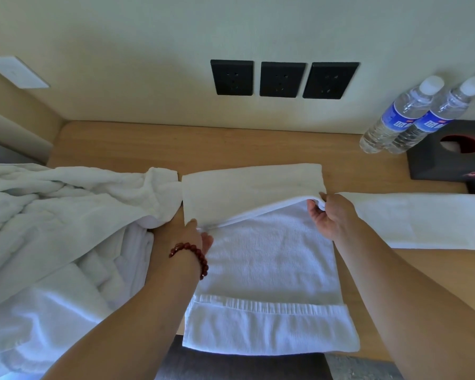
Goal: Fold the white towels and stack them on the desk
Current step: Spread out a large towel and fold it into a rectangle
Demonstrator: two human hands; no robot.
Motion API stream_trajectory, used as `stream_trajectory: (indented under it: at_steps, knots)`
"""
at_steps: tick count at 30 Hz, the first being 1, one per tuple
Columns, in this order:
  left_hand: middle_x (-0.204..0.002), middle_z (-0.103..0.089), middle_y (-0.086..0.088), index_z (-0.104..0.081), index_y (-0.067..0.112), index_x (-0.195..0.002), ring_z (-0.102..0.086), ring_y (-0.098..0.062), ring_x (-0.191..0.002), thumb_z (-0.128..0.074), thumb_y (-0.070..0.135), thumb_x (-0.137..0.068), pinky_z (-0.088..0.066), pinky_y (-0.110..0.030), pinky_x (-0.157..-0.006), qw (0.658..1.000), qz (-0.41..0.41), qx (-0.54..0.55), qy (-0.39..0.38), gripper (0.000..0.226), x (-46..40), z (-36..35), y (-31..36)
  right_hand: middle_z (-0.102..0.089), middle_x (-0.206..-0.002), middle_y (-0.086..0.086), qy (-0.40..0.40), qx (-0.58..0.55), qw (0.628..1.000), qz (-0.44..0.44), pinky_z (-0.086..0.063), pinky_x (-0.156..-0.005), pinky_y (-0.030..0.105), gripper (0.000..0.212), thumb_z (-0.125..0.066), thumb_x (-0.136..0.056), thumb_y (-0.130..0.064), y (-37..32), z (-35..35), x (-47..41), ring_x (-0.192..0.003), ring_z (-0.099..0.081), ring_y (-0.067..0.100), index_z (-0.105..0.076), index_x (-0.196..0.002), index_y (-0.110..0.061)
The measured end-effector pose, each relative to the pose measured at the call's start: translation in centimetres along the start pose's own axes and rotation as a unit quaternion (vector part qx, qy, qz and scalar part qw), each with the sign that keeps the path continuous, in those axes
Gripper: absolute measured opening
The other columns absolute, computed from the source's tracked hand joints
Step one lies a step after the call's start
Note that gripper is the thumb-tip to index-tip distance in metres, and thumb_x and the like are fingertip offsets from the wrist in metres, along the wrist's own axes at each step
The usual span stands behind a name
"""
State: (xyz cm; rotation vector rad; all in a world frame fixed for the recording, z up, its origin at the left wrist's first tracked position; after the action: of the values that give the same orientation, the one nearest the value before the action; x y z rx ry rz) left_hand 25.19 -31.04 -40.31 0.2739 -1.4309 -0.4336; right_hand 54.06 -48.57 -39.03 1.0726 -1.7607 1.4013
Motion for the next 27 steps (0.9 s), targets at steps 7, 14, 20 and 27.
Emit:
stream_trajectory:
  at_steps: [7, 14, 20, 27]
  knots:
    - [-0.105, -0.065, -0.021, -0.046, -0.001, -0.134, -0.068, -0.031, -0.092, -0.068, 0.037, -0.094, -0.06, -0.038, -0.073, 0.984, 0.128, 0.088, -0.082, 0.06, 3.5, -5.7, -3.6, -0.067, -0.101, 0.014, -0.006, -0.019, 1.0, -0.006, -0.055, -0.051, 0.023, 0.026, -0.045, -0.103, 0.0, 0.3, -0.1, 0.1, -0.071, -0.065, 0.02, -0.06, -0.124, 0.0]
    - [-0.11, -0.069, -0.017, -0.058, 0.007, -0.121, -0.069, -0.031, -0.101, -0.069, 0.052, -0.088, -0.058, -0.043, -0.09, 0.963, 0.066, 0.246, -0.092, 0.057, 1.9, -8.3, -2.2, -0.065, -0.103, 0.014, 0.002, -0.035, 0.999, -0.01, -0.054, -0.049, 0.023, 0.027, -0.043, -0.104, 0.0, 0.6, 0.4, 0.0, -0.063, -0.066, 0.021, -0.057, -0.127, -0.001]
    - [-0.135, -0.062, -0.005, -0.062, 0.017, -0.11, -0.067, -0.022, -0.102, -0.056, 0.032, -0.102, -0.053, -0.039, -0.096, 0.965, -0.025, 0.251, -0.073, 0.019, -0.2, -4.9, 2.0, -0.06, -0.131, 0.016, 0.038, -0.004, 0.999, -0.006, -0.055, -0.05, 0.023, 0.037, -0.04, -0.101, 0.006, 0.9, 2.2, -0.7, -0.082, -0.064, 0.025, -0.054, -0.135, -0.004]
    - [-0.106, -0.071, 0.003, -0.065, 0.015, -0.112, -0.068, -0.012, -0.092, -0.061, 0.012, -0.098, -0.056, -0.018, -0.056, 0.978, -0.011, 0.199, -0.066, 0.015, -3.8, -0.7, 2.4, -0.063, -0.109, 0.003, 0.05, 0.052, 0.997, 0.028, -0.059, -0.063, 0.027, 0.038, -0.046, -0.103, -0.002, 1.2, 2.4, -1.3, -0.09, -0.064, 0.021, -0.053, -0.139, -0.012]
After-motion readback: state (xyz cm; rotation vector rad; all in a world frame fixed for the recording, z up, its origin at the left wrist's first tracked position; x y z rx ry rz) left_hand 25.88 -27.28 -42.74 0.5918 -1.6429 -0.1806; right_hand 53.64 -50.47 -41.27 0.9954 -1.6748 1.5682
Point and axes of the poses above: each hand's wrist, its own x-axis away from the middle knuckle, its own z-axis out of the back of the hand, y = z × x, the point moved 8 cm from there along -x, towards the middle knuckle
